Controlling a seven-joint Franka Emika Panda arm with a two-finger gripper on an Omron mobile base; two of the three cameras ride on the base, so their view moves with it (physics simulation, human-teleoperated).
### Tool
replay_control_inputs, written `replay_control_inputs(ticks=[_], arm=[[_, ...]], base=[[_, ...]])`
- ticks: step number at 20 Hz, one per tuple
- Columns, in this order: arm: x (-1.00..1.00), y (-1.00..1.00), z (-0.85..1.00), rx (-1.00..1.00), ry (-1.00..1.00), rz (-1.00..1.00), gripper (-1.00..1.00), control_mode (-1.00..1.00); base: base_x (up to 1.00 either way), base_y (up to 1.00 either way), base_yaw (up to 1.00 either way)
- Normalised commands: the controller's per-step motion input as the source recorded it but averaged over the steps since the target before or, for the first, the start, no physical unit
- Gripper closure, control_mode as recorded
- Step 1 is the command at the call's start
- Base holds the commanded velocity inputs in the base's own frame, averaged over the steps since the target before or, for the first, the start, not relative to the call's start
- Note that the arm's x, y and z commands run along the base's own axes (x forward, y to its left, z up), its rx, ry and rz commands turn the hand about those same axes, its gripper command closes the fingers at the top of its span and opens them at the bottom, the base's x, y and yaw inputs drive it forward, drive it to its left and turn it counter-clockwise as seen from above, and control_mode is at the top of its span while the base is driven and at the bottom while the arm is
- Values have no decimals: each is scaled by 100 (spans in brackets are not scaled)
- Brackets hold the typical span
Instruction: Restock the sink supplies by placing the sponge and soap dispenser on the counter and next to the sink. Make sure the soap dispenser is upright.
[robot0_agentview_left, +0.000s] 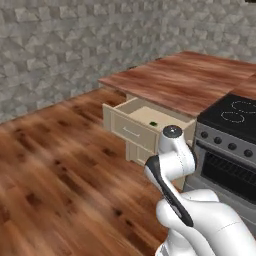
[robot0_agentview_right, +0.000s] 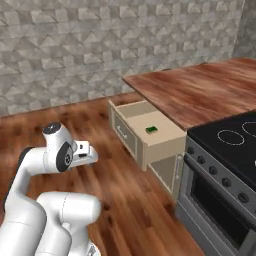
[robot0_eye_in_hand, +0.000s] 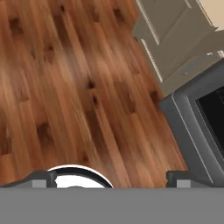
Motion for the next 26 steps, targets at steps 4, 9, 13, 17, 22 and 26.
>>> replay_control_inputs(ticks=[4, 9, 13, 17, 22, 26], arm=[[0, 0, 0, 0, 0, 0, -100, 100], [0, 0, 0, 0, 0, 0, -100, 100], [0, 0, 0, 0, 0, 0, -100, 100], [0, 0, 0, 0, 0, 0, -100, 100], [0, 0, 0, 0, 0, 0, -100, 100], [0, 0, 0, 0, 0, 0, -100, 100]], base=[[91, -3, -51], [83, 5, -51], [63, 53, -52], [40, 82, -54], [38, 90, -50], [31, 77, -43]])
